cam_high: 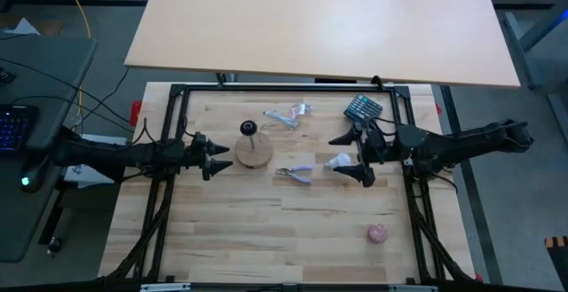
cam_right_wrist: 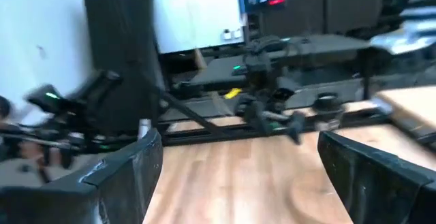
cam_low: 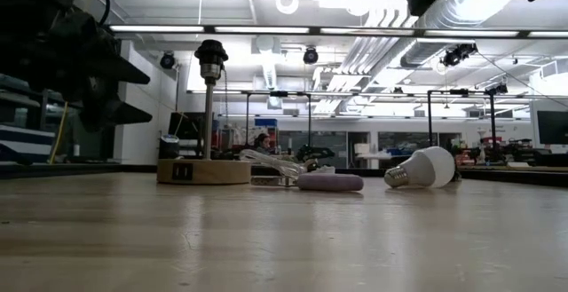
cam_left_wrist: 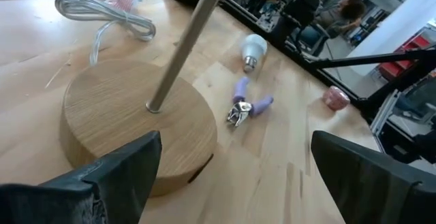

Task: Screw lightbulb
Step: Return to Home Position

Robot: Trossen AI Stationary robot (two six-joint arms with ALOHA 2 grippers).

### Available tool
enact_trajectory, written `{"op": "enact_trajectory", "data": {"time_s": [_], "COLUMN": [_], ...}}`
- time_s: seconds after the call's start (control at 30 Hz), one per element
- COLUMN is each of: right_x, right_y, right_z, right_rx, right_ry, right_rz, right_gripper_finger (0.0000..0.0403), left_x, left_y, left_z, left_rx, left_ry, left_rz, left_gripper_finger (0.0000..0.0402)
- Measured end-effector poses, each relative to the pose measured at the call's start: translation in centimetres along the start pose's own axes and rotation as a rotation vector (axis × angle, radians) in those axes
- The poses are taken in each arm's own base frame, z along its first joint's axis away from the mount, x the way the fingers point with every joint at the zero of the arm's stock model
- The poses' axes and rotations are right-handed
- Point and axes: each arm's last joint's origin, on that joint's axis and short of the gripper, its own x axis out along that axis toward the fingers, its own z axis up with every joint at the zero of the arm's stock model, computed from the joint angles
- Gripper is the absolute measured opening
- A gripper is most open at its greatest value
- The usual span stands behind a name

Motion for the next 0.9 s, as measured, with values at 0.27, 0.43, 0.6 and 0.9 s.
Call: {"op": "enact_trajectory", "data": {"time_s": [0.27,0.43,0.6,0.9], "right_x": [-2.1,-5.2,-5.8,-6.0], "right_y": [-3.3,-3.7,-3.9,-4.6], "right_z": [-2.1,-6.7,-8.9,-12.9], "right_rx": [-0.026,-0.01,-0.035,0.242], "right_ry": [-0.151,-0.248,-0.139,0.268], "right_rz": [-0.027,0.104,0.086,-0.005], "right_gripper_finger": [0.038,0.038,0.038,0.038], "left_x": [0.0,0.0,0.0,0.0], "left_y": [0.0,0.0,0.0,0.0], "left_z": [0.0,-0.1,0.0,0.0], "left_rx": [0.0,0.002,0.001,0.002], "left_ry": [-0.001,0.006,0.0,0.005], "left_rz": [-0.002,0.002,-0.002,0.002], "left_gripper_finger": [0.0369,0.0369,0.0369,0.0369]}}
